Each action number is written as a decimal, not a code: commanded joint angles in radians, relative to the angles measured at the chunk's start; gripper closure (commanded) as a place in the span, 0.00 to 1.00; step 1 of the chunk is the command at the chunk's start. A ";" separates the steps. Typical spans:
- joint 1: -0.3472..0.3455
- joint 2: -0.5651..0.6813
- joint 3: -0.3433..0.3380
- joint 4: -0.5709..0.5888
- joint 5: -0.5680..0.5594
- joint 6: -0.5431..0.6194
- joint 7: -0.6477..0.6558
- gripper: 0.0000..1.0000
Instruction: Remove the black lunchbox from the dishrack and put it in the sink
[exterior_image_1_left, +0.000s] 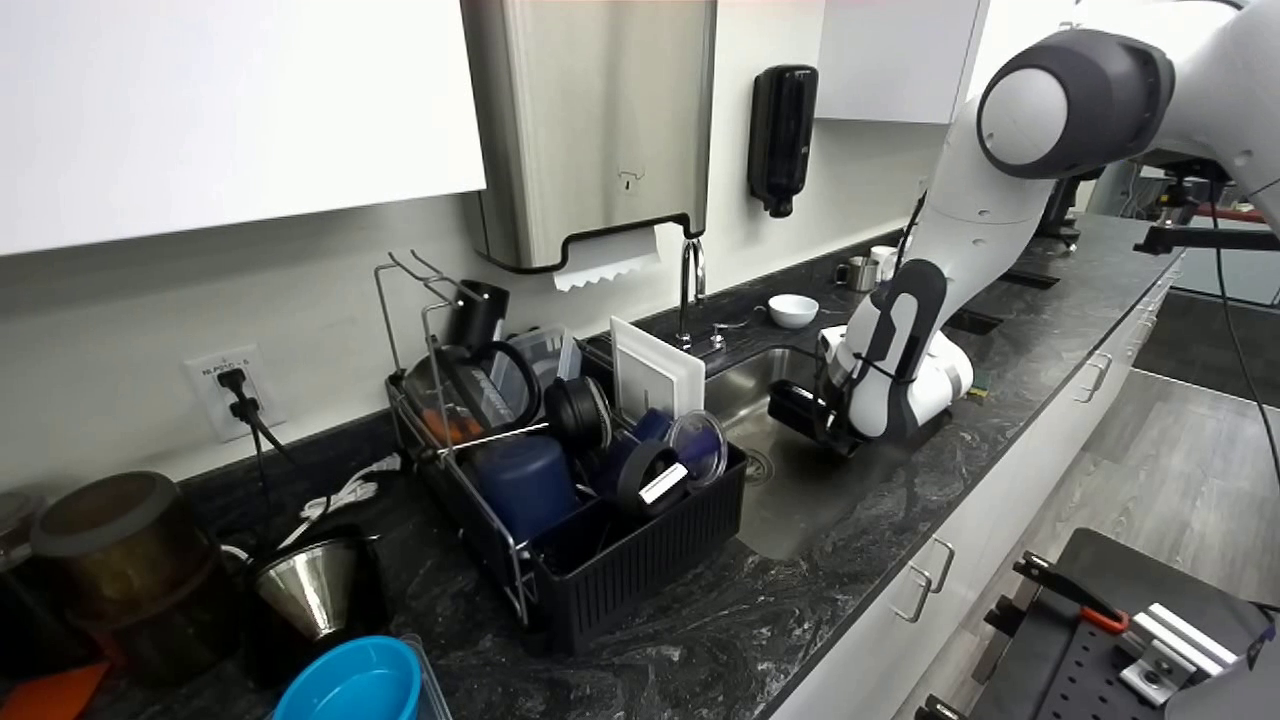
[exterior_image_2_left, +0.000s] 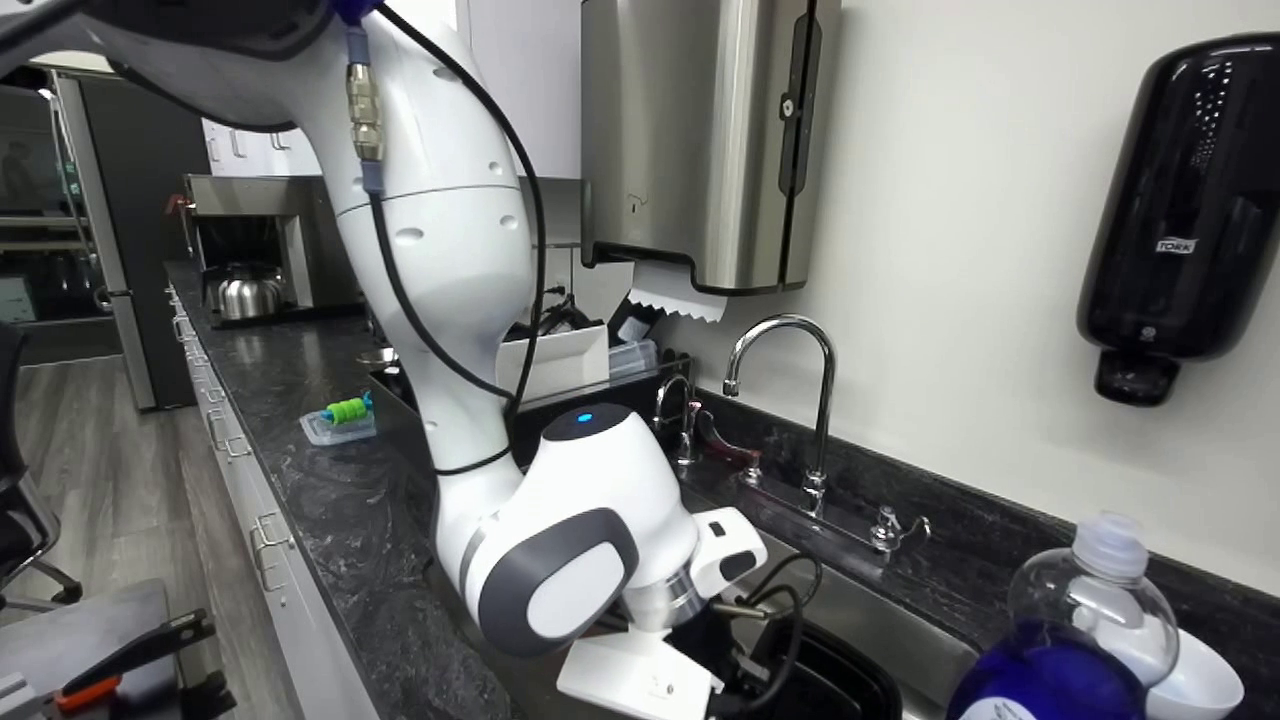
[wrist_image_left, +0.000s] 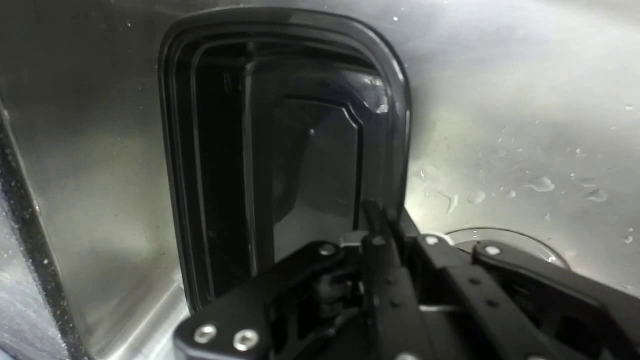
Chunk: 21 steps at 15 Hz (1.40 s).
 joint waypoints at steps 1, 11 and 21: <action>0.007 0.040 -0.015 0.033 -0.029 0.032 0.025 0.98; 0.003 0.080 -0.013 0.075 -0.036 0.027 0.023 0.69; -0.009 0.008 0.000 0.042 -0.069 0.006 0.022 0.12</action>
